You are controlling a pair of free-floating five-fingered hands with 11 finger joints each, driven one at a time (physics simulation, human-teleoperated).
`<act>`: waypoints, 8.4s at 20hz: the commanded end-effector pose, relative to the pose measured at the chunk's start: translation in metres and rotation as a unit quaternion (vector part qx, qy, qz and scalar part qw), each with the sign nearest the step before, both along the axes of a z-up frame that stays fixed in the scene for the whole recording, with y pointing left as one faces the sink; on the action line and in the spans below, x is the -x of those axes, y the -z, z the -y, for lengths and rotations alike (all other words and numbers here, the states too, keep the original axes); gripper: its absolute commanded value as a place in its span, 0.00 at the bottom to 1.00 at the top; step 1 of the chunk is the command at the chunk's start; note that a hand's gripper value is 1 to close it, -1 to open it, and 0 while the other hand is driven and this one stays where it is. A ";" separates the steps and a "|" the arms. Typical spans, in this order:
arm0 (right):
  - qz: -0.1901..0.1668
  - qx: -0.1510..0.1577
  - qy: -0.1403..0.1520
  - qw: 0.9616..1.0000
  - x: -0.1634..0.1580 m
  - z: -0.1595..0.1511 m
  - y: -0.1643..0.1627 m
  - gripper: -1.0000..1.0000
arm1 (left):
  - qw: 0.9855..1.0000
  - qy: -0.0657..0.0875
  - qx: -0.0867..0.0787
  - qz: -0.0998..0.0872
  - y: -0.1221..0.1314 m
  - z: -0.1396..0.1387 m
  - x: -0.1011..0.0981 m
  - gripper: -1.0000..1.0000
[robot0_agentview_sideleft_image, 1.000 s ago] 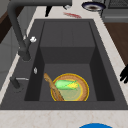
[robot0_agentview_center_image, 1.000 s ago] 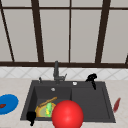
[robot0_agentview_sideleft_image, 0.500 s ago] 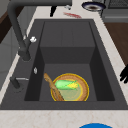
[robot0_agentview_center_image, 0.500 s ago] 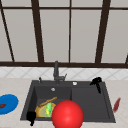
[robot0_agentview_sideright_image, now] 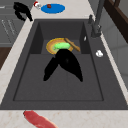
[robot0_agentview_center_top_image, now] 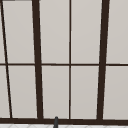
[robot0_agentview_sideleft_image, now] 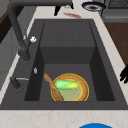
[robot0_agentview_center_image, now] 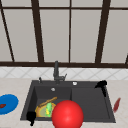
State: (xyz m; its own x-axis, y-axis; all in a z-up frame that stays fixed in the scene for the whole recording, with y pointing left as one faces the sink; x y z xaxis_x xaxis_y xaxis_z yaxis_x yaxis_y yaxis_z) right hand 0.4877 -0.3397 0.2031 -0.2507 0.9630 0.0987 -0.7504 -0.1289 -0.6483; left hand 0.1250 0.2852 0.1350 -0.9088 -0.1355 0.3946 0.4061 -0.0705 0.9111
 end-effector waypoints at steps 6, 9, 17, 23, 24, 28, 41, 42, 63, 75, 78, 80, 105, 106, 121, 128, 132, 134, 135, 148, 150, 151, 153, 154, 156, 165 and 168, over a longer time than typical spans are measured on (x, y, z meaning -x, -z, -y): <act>0.009 -0.008 -0.025 1.000 0.025 0.053 0.009 0.00 | 1.000 0.000 0.000 0.000 0.000 0.000 0.000 0.50; 0.005 -0.012 -0.028 1.000 0.033 0.070 0.014 0.00 | 1.000 0.000 0.000 0.000 0.000 0.000 0.000 0.50; 0.005 -0.020 -0.035 0.999 0.054 0.119 0.032 0.00 | 1.000 0.000 0.000 0.000 0.000 0.000 0.000 0.50; 0.006 -0.040 -0.050 0.998 0.058 0.152 0.063 0.00 | 1.000 0.000 0.000 0.000 0.000 0.000 0.000 0.50; 0.003 -0.045 -0.046 0.998 0.061 0.161 0.066 0.00 | 1.000 0.000 0.000 0.000 0.000 0.000 0.000 0.50; 0.001 -0.045 -0.037 0.998 0.061 0.165 0.076 0.00 | 1.000 0.000 0.000 0.000 0.000 0.000 0.000 0.50; 0.098 -0.069 -0.086 0.989 0.087 0.199 0.121 0.00 | 1.000 0.000 0.000 0.000 0.000 0.000 0.000 0.50; 0.097 -0.073 -0.086 0.989 0.086 0.199 0.121 0.00 | 1.000 0.000 0.000 0.000 0.000 0.000 0.000 0.50; 0.148 -0.144 -0.118 0.971 0.084 0.215 0.095 1.00 | 1.000 0.000 0.000 0.000 0.000 0.000 0.000 0.50; 0.146 -0.146 -0.116 0.972 0.090 0.257 0.059 1.00 | 1.000 0.000 0.000 0.000 0.000 0.000 0.000 0.50; 0.144 -0.145 -0.113 0.972 0.093 0.270 0.044 1.00 | 1.000 0.000 0.000 0.000 0.000 0.000 0.000 0.50; 0.146 -0.145 -0.121 0.971 0.095 0.279 0.041 1.00 | 1.000 0.000 0.000 0.000 0.000 0.000 0.000 0.50; 0.165 -0.114 -0.041 0.979 0.157 0.354 0.025 1.00 | 1.000 0.000 0.000 0.000 0.000 0.000 0.000 0.50; 0.165 -0.110 -0.037 0.979 0.159 0.356 0.025 1.00 | 1.000 0.000 0.000 0.000 0.000 0.000 0.000 0.50; 0.175 -0.093 -0.021 0.980 0.227 0.370 0.039 1.00 | 1.000 0.000 0.000 0.000 0.000 0.000 0.000 0.50; 0.179 -0.085 -0.015 0.980 0.263 0.373 0.053 1.00 | 1.000 0.000 0.000 0.000 0.000 0.000 0.000 0.50; 0.188 -0.076 -0.011 0.979 0.277 0.376 0.078 1.00 | 1.000 0.000 0.000 0.000 0.000 0.000 0.000 0.50; 0.212 -0.077 -0.016 0.974 0.281 0.377 0.085 1.00 | 1.000 0.000 0.000 0.000 0.000 0.000 0.000 0.50; 0.208 -0.079 -0.025 0.975 0.282 0.376 0.092 1.00 | 1.000 0.000 0.000 0.000 0.000 0.000 0.000 0.50; 0.182 -0.072 -0.057 0.979 0.276 0.388 0.029 0.00 | 1.000 0.000 0.000 0.000 0.000 0.000 0.000 0.50; 0.179 -0.069 -0.060 0.980 0.269 0.387 0.020 0.00 | 1.000 0.000 0.000 0.000 0.000 0.000 0.000 0.50; 0.178 -0.066 -0.063 0.980 0.270 0.387 0.021 0.00 | 1.000 0.000 0.000 0.000 0.000 0.000 0.000 0.50; 0.177 -0.064 -0.059 0.980 0.270 0.380 0.018 0.00 | 1.000 0.000 0.000 0.000 0.000 0.000 0.000 0.50; 0.180 -0.062 -0.059 0.980 0.269 0.376 0.016 0.00 | 1.000 0.000 0.000 0.000 0.000 0.000 0.000 0.50; 0.191 -0.062 -0.043 0.979 0.269 0.367 0.010 0.00 | 1.000 0.000 0.000 0.000 0.000 0.000 0.000 0.50; 0.193 -0.033 -0.020 0.980 0.264 0.328 0.001 0.00 | 1.000 0.000 0.000 0.000 0.000 0.000 0.000 0.50; 0.183 -0.026 -0.039 0.982 0.260 0.324 0.002 0.00 | 1.000 0.000 0.000 0.000 0.000 0.000 0.000 0.50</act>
State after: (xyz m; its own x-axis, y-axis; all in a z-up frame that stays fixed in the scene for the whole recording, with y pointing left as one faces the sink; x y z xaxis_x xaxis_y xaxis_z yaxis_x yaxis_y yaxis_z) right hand 0.2244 -0.6681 0.2018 -0.3416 0.9379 0.0604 -0.4409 -0.1032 -0.8916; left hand 0.1250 0.2852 0.1350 -0.9088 -0.1355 0.3946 0.4061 -0.0705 0.9111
